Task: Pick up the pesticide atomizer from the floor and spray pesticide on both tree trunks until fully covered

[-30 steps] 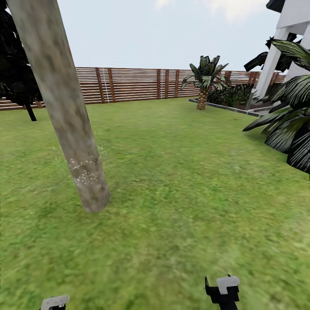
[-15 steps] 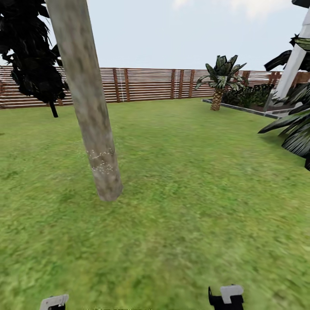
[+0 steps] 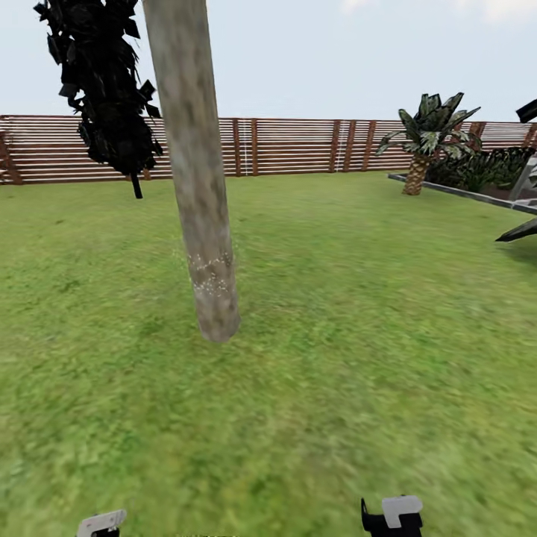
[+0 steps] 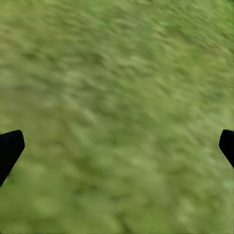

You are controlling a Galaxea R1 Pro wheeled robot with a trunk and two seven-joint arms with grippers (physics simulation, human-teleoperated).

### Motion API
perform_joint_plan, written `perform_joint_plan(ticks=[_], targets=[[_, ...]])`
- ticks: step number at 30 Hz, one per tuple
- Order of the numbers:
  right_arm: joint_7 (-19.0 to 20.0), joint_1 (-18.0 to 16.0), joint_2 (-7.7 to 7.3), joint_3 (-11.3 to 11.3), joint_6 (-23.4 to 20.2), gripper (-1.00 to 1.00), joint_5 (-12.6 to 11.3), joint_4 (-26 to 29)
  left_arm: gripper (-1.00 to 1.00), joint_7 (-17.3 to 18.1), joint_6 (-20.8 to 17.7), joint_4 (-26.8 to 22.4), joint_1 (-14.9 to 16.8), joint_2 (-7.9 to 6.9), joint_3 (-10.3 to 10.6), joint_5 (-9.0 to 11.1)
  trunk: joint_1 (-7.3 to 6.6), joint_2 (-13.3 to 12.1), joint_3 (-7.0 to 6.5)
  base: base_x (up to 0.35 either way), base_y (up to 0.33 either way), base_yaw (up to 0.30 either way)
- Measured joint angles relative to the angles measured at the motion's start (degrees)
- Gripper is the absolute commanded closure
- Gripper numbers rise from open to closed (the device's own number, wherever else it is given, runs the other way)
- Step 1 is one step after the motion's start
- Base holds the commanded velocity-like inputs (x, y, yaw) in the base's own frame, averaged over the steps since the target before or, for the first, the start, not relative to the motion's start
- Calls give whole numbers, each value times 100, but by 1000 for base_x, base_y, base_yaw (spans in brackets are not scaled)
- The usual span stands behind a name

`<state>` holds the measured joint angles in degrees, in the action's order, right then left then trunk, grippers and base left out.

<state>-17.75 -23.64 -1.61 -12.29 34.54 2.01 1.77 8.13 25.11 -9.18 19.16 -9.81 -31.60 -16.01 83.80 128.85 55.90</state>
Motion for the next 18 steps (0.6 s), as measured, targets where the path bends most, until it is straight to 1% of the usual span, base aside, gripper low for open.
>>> perform_joint_plan(ticks=[4, 9, 12, 18], targets=[[0, 0, -2, -1, 0, -100, 1, -1, 100, 55, -3, 3, 0, 42, 22, -33, 0, 0, 0, 0, 0, 281], [0, 0, 2, 0, 0, -100, 6, -1, 100, 29, -14, 4, 0, 32, 31, -35, 0, 0, 0, -17, 19, 281], [0, 0, 2, -1, 0, -100, 8, -1, 100, 2, -8, 4, 0, 32, 26, -18, 0, 0, 0, -158, 207, 281], [0, 0, 3, -1, 0, -100, 9, -3, 100, -4, -6, 4, 0, 31, 24, 6, 0, 0, 0, -134, 281, 281]])
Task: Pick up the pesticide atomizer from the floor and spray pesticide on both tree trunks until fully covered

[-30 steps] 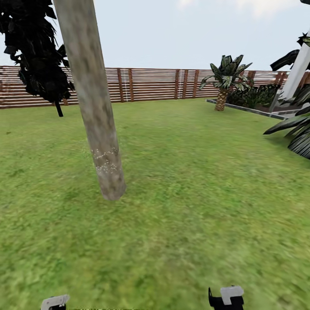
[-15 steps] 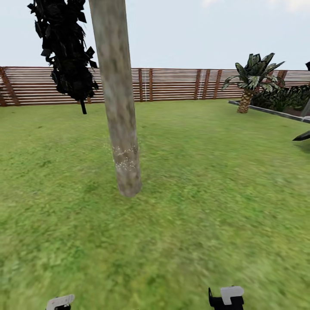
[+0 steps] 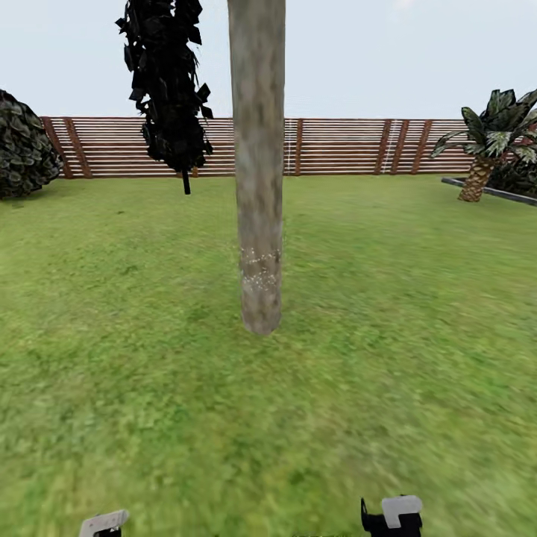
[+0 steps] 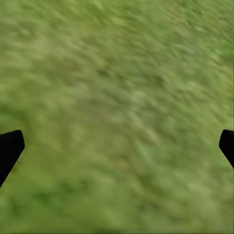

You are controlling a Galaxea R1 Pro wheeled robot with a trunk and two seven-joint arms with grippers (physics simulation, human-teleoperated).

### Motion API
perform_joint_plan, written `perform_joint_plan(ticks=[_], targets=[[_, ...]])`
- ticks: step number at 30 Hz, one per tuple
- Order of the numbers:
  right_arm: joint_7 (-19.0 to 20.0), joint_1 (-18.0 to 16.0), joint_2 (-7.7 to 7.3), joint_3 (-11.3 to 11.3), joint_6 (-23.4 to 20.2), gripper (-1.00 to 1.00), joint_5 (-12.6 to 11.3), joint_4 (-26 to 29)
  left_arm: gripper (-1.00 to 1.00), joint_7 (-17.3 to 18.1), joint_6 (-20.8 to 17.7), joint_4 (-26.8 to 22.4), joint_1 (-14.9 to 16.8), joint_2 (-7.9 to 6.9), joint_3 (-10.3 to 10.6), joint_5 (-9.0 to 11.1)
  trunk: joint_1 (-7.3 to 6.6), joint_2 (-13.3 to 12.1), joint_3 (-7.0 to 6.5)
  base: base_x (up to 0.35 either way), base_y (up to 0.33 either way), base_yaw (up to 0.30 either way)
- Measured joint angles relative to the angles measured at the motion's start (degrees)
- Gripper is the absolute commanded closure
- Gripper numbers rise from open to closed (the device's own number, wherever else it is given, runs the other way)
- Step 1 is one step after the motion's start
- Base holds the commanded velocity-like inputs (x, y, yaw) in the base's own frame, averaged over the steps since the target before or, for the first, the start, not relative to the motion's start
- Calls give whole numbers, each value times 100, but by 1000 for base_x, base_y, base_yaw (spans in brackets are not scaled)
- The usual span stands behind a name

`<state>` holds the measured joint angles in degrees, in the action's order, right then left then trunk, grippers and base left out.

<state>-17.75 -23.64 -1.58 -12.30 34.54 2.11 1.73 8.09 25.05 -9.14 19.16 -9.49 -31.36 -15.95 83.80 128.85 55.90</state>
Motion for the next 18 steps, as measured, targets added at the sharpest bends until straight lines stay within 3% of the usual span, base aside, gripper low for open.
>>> perform_joint_plan(ticks=[11, 18], targets=[[4, 4, 9, -1, 0, -100, 0, -7, 100, 0, 0, 0, 0, 0, -12, 2, 0, 0, 0, -87, 293, 281], [3, 9, 9, 0, 0, -100, 0, -7, 100, 0, 0, 0, 0, 0, -17, -9, 0, 0, 0, -1, 49, 281]])
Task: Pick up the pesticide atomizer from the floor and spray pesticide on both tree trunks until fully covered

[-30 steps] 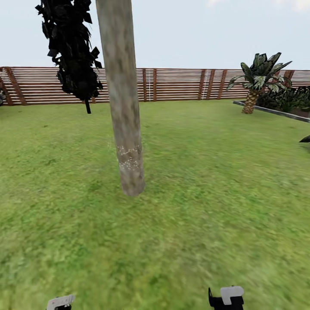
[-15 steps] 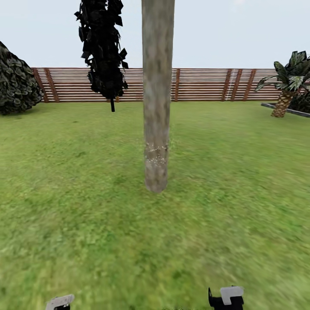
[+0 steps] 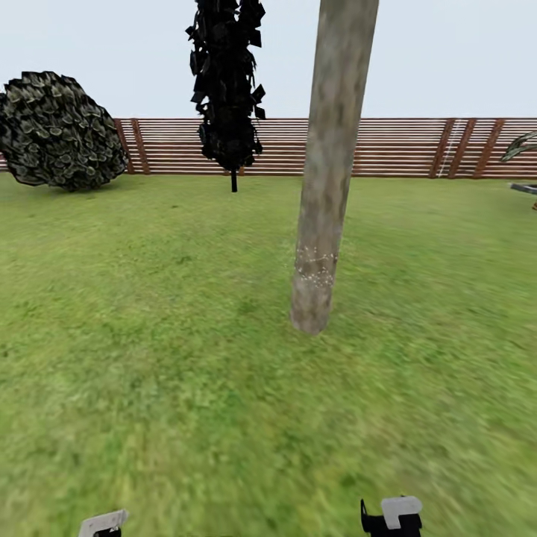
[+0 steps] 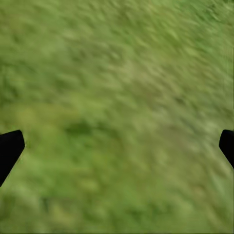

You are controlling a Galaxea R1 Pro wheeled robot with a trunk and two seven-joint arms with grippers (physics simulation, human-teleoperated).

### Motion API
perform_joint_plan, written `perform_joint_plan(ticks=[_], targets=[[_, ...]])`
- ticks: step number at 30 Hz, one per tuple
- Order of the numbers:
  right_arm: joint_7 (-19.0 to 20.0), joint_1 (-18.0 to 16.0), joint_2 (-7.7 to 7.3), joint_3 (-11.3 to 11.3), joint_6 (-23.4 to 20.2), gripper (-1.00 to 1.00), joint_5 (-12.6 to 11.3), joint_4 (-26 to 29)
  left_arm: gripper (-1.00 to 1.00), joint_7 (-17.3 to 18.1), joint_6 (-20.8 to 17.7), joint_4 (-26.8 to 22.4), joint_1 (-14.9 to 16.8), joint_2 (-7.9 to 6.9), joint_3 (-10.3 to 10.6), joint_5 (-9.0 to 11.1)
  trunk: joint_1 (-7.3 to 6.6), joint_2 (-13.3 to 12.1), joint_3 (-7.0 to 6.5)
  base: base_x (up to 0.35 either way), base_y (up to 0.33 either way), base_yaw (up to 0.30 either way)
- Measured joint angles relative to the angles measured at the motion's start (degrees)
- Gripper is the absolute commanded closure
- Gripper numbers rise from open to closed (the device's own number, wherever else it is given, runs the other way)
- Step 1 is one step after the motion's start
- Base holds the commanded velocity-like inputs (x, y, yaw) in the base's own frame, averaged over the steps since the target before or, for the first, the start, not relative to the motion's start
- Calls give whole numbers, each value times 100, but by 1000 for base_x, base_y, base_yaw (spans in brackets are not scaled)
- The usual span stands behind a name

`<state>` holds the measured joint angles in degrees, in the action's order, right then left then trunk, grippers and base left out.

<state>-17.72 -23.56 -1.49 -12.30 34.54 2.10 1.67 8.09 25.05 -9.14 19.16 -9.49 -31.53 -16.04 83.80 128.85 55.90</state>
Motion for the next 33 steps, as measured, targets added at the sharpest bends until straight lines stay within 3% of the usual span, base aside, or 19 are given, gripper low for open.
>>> perform_joint_plan(ticks=[26, 33], targets=[[2, 123, -3, -1, -7, -100, 1, 9, 100, -5, -9, -6, 0, 23, -4, -5, 0, 0, 31, 0, 0, 275], [14, 123, 72, -9, -9, -100, 7, 2, 100, -1, -12, 27, -108, 32, 1, -22, 0, 0, 71, 0, 0, 231]])
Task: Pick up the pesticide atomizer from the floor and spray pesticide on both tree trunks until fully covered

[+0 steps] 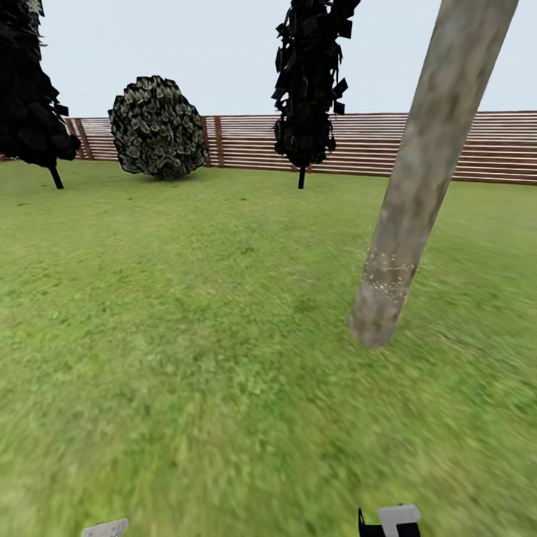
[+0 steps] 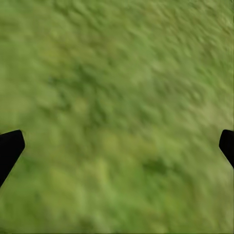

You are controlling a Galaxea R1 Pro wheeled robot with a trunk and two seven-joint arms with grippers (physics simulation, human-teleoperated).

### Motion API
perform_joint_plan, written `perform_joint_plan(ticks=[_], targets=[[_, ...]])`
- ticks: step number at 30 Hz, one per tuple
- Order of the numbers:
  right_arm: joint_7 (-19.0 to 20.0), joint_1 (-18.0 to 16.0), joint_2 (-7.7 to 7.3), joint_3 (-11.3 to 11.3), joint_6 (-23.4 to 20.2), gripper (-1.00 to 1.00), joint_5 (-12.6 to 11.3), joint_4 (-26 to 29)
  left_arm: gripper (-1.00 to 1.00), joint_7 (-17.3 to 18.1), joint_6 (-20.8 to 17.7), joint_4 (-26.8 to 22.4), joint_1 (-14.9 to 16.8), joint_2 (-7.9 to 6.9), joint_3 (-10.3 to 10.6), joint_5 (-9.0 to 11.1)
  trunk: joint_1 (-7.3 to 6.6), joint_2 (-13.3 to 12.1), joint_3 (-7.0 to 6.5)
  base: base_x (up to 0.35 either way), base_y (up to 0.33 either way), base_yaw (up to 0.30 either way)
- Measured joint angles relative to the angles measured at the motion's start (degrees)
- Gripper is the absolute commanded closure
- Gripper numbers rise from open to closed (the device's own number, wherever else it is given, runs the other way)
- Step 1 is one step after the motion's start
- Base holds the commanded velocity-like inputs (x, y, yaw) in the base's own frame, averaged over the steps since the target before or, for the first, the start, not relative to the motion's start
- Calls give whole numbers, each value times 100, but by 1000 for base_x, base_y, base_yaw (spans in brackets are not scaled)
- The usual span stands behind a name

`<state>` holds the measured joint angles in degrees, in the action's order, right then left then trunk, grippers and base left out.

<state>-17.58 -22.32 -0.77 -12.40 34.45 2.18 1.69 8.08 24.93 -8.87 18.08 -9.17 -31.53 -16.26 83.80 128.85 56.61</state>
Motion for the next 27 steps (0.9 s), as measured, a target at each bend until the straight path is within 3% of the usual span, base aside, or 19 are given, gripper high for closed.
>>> perform_joint_plan(ticks=[27], targets=[[17, 55, 16, -4, 0, -100, 10, -2, 100, -6, 12, 8, -111, 4, -18, 42, 0, 0, 152, 0, 0, 229]])
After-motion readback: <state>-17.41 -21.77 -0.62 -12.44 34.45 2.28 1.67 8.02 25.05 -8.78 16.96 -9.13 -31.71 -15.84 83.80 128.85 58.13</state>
